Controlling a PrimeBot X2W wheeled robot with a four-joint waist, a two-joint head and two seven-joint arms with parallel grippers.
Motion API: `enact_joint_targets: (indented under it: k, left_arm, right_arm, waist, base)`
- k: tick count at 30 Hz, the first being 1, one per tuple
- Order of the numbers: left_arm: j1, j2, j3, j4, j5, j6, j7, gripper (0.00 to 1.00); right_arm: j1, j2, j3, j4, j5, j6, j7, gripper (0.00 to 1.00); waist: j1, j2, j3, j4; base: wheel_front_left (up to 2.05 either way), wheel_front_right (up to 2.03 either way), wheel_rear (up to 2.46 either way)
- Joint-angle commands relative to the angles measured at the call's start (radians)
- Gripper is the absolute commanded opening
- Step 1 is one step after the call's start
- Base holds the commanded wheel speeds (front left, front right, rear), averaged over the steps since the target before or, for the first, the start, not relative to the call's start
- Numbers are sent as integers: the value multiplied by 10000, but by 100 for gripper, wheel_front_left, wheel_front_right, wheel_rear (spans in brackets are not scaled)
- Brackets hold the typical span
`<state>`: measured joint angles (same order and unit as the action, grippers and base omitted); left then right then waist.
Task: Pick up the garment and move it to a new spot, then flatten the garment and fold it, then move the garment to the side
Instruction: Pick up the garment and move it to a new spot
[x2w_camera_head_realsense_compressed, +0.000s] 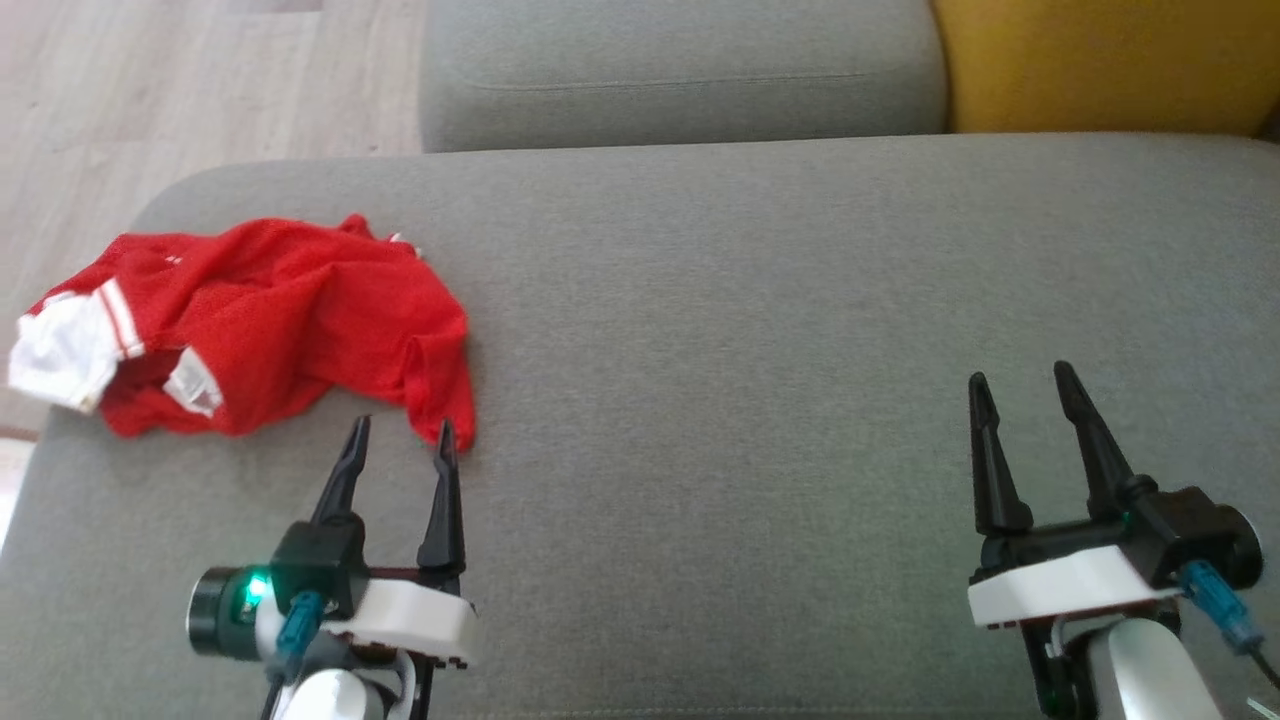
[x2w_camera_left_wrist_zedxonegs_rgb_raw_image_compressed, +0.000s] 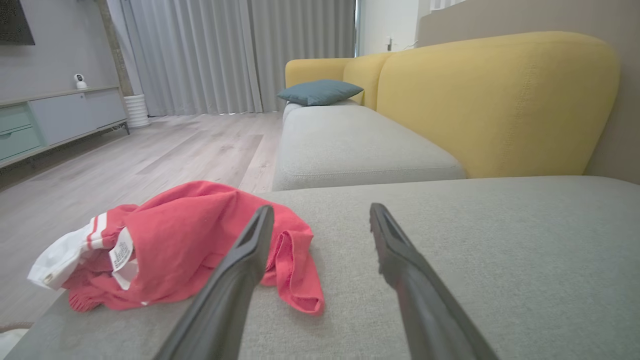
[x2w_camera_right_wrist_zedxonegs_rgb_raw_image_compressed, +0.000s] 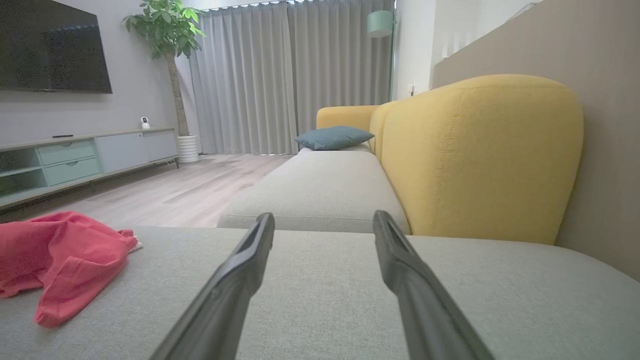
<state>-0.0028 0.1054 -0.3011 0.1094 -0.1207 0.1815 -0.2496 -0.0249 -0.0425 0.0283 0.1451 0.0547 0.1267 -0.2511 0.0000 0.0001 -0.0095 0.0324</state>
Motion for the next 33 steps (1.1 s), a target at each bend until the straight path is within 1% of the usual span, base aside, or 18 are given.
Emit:
enact_joint_targets:
  k: [1,16,21,29,33]
  left_arm:
    - [-308,-65,472,-230,119,-77,-122,100]
    - [-41,-225,1186,-193,343,-357,-122,100]
    - [25,-220,1452,-232,391,-419,-122,100]
    - [160,-269,1936,-179,206,-509,-122,100]
    - [118,-269,2050,-401,142,-809,-122,100]
  right_arm:
    - [-257,-77,312,-258,71,40,-107,100]
    - [-8,-77,1253,-131,-19,40,-107,100]
    - [8,-77,1499,-96,63,40,-107,100]
    - [5,-77,1709,-18,106,40,-107,100]
    - [-36,-77,1752,14,112,40,-107,100]
  waist:
    - [0,-1,-41,226]
    - [0,-1,-208,2295]
    - [0,-1,-214,2852]
    - [0,-1,-223,3194]
    - [0,-1,-188,3171]
  base:
    - [0,0,0]
    - [0,0,0]
    - [0,0,0]
    - [0,0,0]
    - [0,0,0]
